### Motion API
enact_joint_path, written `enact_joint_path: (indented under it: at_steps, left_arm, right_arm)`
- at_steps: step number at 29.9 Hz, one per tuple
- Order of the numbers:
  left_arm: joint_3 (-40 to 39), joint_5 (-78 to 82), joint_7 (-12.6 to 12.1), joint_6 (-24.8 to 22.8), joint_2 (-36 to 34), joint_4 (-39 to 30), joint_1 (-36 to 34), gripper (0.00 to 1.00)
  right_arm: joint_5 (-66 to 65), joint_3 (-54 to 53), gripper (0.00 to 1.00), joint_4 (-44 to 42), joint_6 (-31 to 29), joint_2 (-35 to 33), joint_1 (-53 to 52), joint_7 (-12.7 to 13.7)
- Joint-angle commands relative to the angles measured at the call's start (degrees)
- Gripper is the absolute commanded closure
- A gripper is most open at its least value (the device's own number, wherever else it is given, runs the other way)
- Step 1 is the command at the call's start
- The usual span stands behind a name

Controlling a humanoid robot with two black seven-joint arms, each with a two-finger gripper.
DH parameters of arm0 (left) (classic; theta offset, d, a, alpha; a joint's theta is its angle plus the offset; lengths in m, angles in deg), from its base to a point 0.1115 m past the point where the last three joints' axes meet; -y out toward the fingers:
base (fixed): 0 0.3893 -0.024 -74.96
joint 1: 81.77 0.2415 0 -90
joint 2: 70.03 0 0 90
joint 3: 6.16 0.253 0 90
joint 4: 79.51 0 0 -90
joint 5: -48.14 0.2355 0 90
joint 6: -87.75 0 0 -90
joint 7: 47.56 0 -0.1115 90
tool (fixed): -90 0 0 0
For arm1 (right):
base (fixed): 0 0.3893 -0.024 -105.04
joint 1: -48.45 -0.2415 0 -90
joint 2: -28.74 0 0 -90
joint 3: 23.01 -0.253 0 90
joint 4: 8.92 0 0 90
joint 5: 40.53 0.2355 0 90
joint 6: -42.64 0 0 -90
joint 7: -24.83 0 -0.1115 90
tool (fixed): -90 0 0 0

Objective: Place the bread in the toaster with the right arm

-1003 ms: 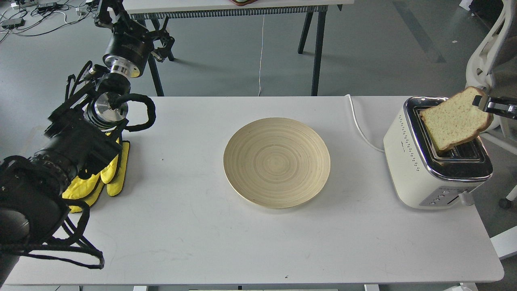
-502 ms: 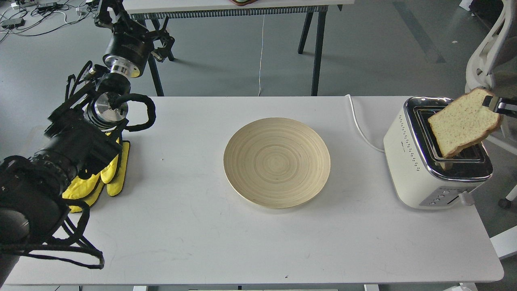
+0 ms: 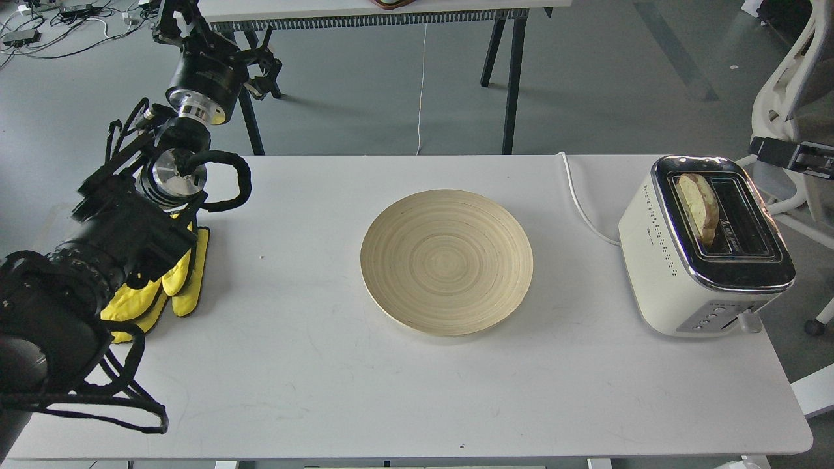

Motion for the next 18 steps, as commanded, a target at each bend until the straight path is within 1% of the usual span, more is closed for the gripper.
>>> enact_joint_path:
  at_steps: [1, 4, 7, 13, 15, 18]
  left_arm:
    - [0.0, 0.0, 0.0, 0.0, 0.0, 0.0, 0.0, 0.00]
    - [0.0, 0.0, 0.0, 0.0, 0.0, 0.0, 0.0, 0.00]
    - [0.0, 0.0, 0.0, 0.0, 0.0, 0.0, 0.0, 0.00]
    - [0.0, 0.0, 0.0, 0.0, 0.0, 0.0, 0.0, 0.00]
    - [0.0, 0.0, 0.0, 0.0, -0.1, 0.0, 0.0, 0.00]
    - [0.0, 0.0, 0.0, 0.0, -0.2, 0.0, 0.0, 0.00]
  right_arm:
    - [6.5, -3.8, 0.03, -0.4, 5.0, 2.5, 0.0, -0.4]
    - [21.9, -9.6, 0.02, -2.5, 6.4, 5.9, 0.0, -0.5]
    - [35.5, -14.9, 0.01, -7.1, 6.5, 11.2, 0.0, -0.5]
    - [47.6, -22.5, 0.00, -20.8, 6.0, 21.3, 0.1, -0.6]
    - [53.4, -24.7, 0.00, -25.1, 4.6, 23.9, 0.3, -2.3]
    - [63.5, -25.4, 0.00, -29.1, 0.3, 26.9, 1.8, -6.6]
